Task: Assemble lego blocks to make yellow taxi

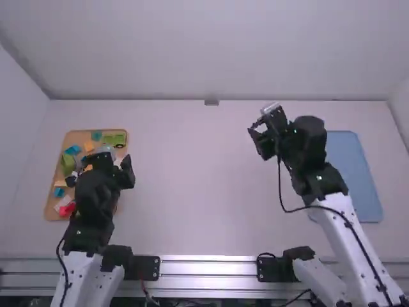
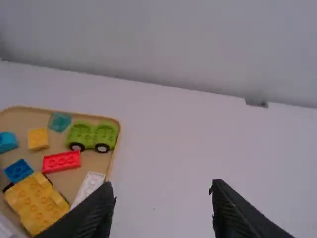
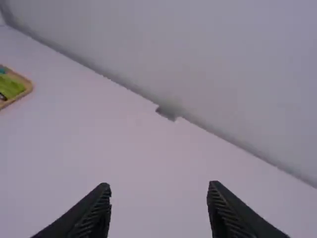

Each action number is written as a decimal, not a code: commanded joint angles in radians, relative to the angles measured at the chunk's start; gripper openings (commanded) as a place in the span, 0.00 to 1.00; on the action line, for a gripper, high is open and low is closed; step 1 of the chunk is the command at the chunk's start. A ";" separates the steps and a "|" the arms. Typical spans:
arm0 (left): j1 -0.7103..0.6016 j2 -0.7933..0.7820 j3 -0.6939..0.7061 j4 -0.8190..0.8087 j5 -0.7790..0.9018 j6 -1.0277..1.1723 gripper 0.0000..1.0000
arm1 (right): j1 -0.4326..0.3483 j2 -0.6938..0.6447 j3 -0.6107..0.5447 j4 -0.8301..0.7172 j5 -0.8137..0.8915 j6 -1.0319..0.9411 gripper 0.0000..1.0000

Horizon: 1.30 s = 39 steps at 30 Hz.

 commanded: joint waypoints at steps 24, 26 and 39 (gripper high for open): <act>0.177 0.439 0.451 -0.256 -0.310 -0.243 0.94 | 0.236 0.860 0.829 -0.377 -0.680 -0.438 0.94; 0.207 0.457 0.470 -0.276 -0.262 -0.252 0.95 | 0.248 0.896 0.862 -0.416 -0.697 -0.485 0.95; 0.440 0.496 0.667 -0.549 -0.169 -0.268 0.99 | 0.248 0.958 0.934 -0.512 -0.739 -0.622 0.99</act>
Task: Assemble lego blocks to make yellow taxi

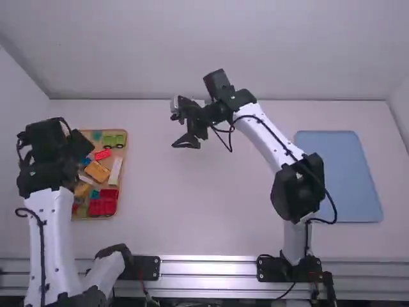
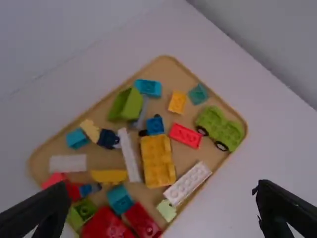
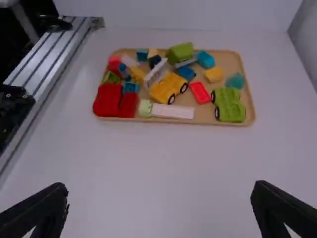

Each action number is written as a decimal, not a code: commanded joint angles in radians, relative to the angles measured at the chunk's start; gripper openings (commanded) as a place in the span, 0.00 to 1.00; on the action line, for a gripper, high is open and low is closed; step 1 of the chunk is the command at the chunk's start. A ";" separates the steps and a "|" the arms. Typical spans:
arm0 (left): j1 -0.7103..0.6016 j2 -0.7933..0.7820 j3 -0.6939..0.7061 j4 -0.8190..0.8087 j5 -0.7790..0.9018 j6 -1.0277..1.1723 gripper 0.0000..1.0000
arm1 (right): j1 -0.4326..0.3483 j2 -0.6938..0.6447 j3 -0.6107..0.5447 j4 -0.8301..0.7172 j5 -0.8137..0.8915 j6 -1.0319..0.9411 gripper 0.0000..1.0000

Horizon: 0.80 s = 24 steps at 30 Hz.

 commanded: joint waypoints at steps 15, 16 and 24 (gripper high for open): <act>0.477 0.082 0.039 -0.071 0.441 0.058 1.00 | -0.005 0.015 0.032 0.056 -0.028 -0.018 0.99; 0.464 0.100 0.043 -0.068 0.468 0.053 1.00 | 0.005 0.015 0.032 0.065 -0.022 -0.017 0.99; 0.272 0.279 0.095 -0.048 0.439 0.034 1.00 | 0.069 0.015 0.032 0.091 0.070 -0.016 0.99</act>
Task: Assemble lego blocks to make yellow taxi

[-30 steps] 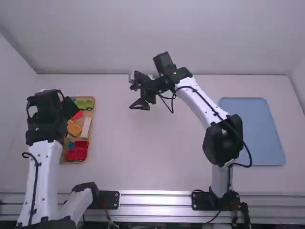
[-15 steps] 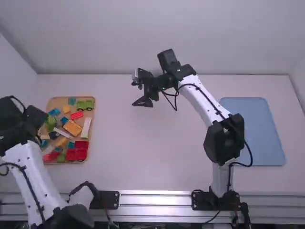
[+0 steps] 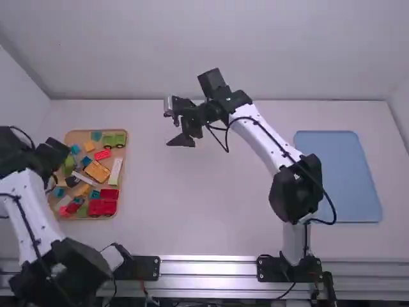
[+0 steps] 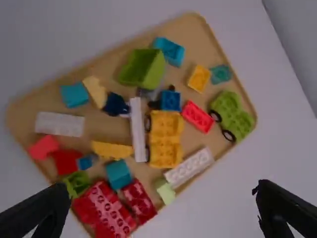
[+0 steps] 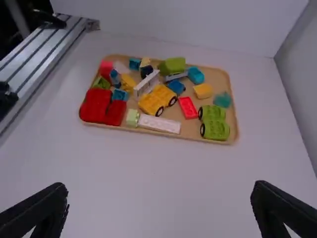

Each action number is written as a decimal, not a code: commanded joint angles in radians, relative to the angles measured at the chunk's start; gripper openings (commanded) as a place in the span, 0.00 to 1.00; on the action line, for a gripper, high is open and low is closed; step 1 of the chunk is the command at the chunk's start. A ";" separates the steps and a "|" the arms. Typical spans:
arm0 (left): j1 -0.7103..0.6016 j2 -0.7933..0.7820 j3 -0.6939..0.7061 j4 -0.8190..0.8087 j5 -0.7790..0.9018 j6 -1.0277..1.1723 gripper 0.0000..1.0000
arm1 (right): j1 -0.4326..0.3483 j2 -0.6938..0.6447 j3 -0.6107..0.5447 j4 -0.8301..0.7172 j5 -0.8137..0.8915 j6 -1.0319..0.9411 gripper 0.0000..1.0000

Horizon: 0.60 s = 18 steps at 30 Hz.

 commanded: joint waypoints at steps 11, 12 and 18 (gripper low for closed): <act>-0.325 0.405 0.129 -0.026 -0.219 -0.112 0.86 | 0.050 0.015 0.027 0.090 0.147 0.154 0.99; -0.323 0.433 0.128 -0.026 -0.220 -0.129 0.83 | 0.049 0.015 0.027 0.089 0.148 0.155 0.99; -0.300 0.546 0.125 -0.020 -0.222 -0.142 0.69 | 0.038 0.015 0.027 0.090 0.147 0.162 0.99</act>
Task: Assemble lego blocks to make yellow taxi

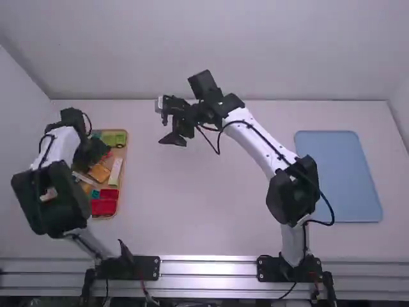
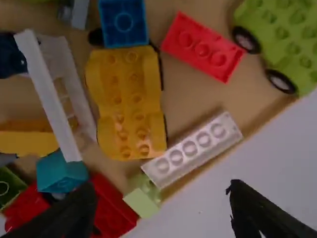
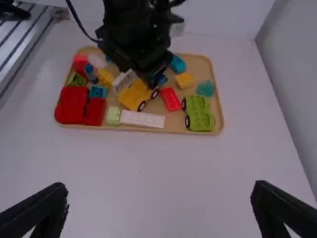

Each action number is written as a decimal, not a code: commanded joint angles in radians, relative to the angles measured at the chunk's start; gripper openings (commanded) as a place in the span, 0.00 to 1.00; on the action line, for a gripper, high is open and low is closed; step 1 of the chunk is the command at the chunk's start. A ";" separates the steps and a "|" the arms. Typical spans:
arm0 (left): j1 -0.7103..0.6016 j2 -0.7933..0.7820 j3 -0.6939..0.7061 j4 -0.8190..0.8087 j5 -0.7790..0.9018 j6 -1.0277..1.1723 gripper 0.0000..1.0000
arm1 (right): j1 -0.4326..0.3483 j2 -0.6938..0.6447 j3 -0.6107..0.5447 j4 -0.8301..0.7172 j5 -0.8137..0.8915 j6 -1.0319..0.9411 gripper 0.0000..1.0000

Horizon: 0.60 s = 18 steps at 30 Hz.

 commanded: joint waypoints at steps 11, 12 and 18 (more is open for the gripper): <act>0.010 0.066 -0.040 0.007 -0.130 -0.085 0.69 | -0.015 0.015 0.027 0.000 -0.003 0.012 0.99; 0.012 0.066 -0.053 0.021 -0.127 -0.085 0.70 | -0.015 0.015 0.027 0.000 -0.004 0.012 0.99; 0.024 0.066 -0.128 0.128 -0.073 -0.056 0.69 | -0.014 0.015 0.027 -0.001 -0.003 0.012 0.99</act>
